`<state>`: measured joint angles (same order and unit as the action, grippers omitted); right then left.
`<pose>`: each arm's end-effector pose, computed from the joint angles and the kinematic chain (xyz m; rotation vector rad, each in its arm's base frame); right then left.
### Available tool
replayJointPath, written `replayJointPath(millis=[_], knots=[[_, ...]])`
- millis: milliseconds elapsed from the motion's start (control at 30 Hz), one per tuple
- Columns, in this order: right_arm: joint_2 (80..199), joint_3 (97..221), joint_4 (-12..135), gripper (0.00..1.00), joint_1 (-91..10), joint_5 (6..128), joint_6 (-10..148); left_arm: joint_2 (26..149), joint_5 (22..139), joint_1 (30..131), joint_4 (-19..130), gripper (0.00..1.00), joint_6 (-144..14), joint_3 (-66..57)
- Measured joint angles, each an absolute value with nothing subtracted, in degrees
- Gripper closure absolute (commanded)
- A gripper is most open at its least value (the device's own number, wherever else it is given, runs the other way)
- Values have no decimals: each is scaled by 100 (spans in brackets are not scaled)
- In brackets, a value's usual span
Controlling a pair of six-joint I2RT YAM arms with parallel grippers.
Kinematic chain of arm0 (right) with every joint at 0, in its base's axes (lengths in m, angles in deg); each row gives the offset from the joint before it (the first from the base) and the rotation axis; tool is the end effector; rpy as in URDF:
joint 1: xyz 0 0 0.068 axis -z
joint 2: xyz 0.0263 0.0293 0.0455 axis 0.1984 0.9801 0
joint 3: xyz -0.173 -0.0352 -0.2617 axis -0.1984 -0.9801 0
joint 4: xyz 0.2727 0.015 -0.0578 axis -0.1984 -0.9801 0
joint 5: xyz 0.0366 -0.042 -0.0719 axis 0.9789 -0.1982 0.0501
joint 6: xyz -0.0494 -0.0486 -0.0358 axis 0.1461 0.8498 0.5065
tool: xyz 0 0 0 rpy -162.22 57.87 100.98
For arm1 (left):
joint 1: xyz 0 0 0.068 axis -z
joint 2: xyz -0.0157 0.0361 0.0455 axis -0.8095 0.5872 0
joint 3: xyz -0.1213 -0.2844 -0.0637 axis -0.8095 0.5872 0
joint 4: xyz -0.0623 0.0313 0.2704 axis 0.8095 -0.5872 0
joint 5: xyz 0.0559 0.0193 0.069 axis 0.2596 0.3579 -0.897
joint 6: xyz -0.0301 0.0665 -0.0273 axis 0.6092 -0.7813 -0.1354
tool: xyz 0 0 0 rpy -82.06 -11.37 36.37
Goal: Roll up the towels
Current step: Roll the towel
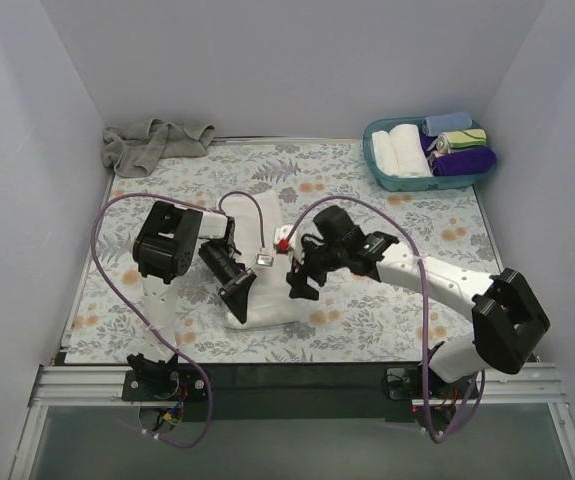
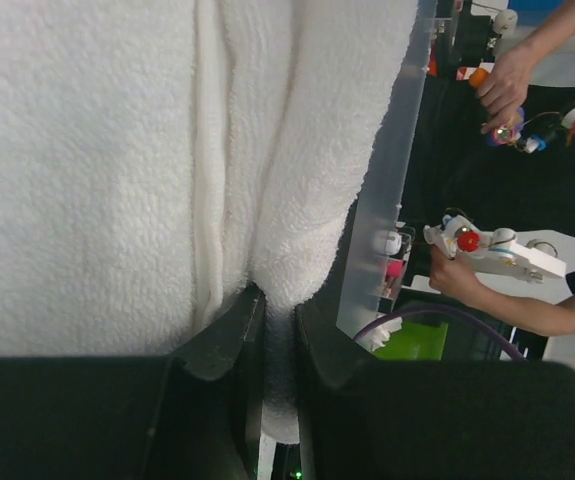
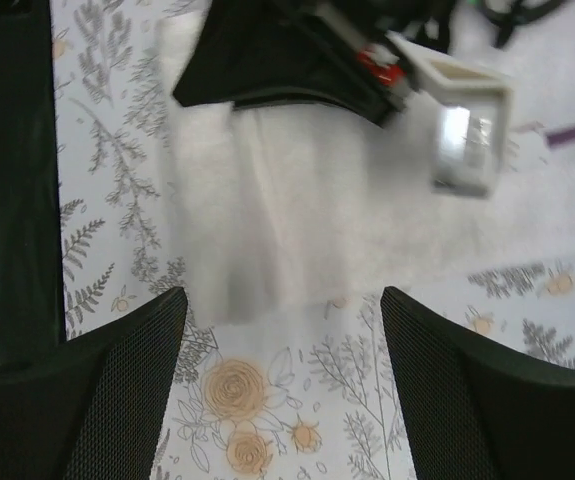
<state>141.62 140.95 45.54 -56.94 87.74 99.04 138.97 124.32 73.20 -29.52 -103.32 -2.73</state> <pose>0.2206 0.2695 0.2695 -1.5131 1.7589 0.7657 0.2788 -0.1525 0.0974 -0.3894 -2.1326 1.0991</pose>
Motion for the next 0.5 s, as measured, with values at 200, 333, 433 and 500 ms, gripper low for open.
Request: replayJointPath(millis=[200, 333, 433, 500], knots=[[14125, 13274, 5423, 30, -6999, 8085, 10902, 14085, 12470, 7259, -3116, 96, -10291, -373], [14342, 12876, 6022, 36, -7421, 7617, 11357, 14087, 12470, 7252, -3116, 93, -10266, -377], [14777, 12871, 6400, 54, -7537, 7362, 11506, 14094, 12463, 7250, -3122, 91, -10245, -395], [15002, 12845, 6523, 75, -7572, 7265, 11571, 14096, 12457, 7248, -3127, 89, -10240, -402]])
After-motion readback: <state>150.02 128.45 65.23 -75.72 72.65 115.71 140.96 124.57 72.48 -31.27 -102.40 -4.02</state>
